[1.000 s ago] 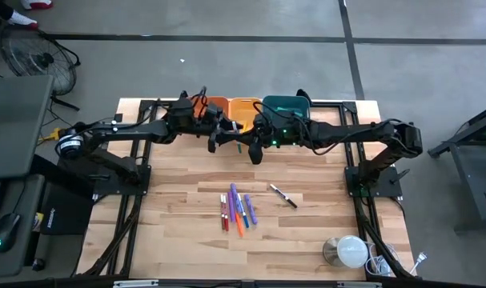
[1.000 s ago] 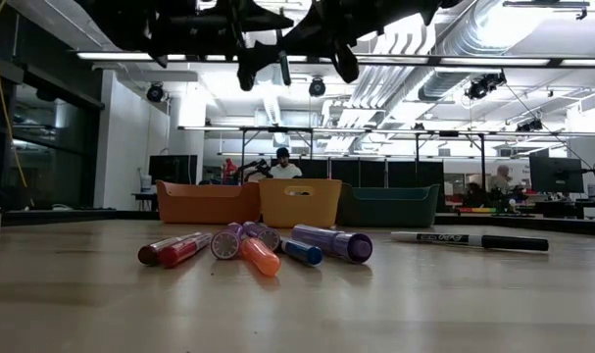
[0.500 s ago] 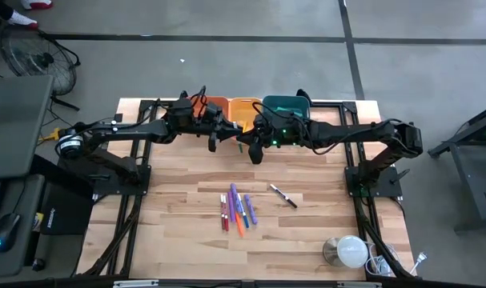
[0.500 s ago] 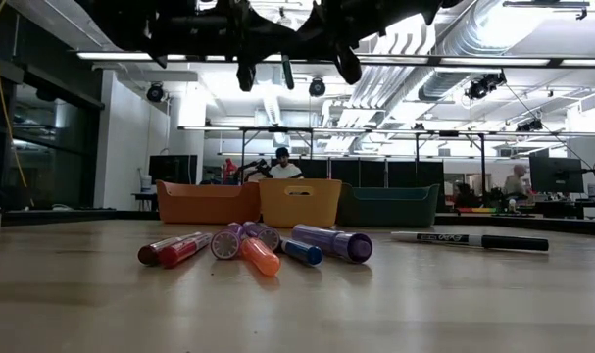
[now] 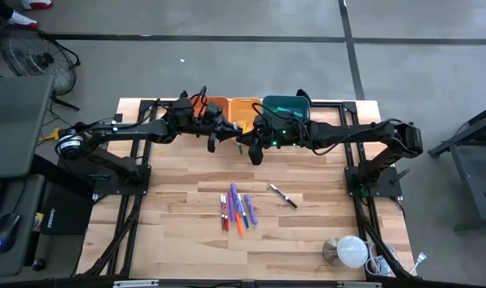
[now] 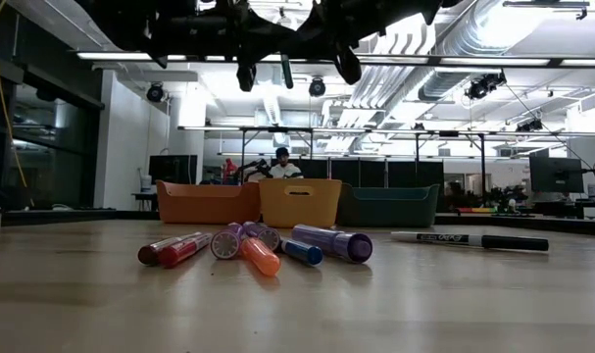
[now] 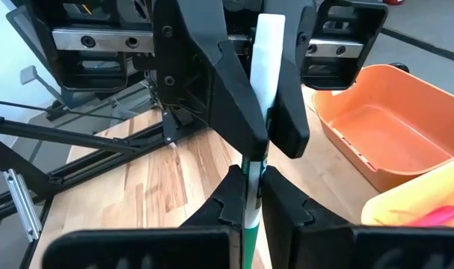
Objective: Pick & Place Markers
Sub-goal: Put the green marker into the orange bin
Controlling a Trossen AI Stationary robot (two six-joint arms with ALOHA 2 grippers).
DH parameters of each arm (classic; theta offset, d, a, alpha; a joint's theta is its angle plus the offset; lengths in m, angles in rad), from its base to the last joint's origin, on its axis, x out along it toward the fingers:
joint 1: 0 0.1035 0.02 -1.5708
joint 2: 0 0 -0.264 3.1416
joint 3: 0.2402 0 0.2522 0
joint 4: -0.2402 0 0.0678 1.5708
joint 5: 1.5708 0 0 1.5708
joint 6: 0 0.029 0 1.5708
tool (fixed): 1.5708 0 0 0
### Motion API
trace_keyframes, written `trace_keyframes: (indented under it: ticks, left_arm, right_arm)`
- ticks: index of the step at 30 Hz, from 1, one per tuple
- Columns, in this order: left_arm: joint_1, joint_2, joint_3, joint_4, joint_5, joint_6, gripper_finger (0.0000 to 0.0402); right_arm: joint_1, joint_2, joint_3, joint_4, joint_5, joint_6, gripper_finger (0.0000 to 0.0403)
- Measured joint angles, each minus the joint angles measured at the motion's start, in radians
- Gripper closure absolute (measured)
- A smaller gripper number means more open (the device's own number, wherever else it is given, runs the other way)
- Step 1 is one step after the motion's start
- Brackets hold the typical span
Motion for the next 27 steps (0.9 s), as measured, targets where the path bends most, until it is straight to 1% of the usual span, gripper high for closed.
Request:
trace_keyframes:
  ticks: [10,12,18,21,24,27]
  left_arm:
    - [0.000,0.000,0.000,0.000,0.003,-0.001,0.0374]
    - [0.000,0.000,0.000,0.000,0.003,-0.004,0.0374]
    - [-0.001,0.000,0.000,-0.010,0.006,-0.006,0.0374]
    - [0.002,0.000,0.000,-0.051,-0.005,0.024,0.0374]
    - [0.045,-0.021,-0.001,-0.167,-0.016,0.069,0.0374]
    - [0.117,-0.063,0.001,-0.290,-0.018,0.139,0.0374]
  right_arm:
    - [0.000,0.000,0.000,0.001,-0.001,0.001,0.0385]
    - [0.000,0.000,0.000,0.002,-0.006,0.001,0.0363]
    - [-0.020,0.000,0.000,-0.021,-0.027,0.042,0.0257]
    - [-0.044,-0.004,0.000,-0.072,-0.046,0.071,0.0215]
    - [-0.063,-0.019,0.000,-0.168,-0.040,0.083,0.0190]
    - [-0.074,-0.035,0.000,-0.258,-0.034,0.083,0.0183]
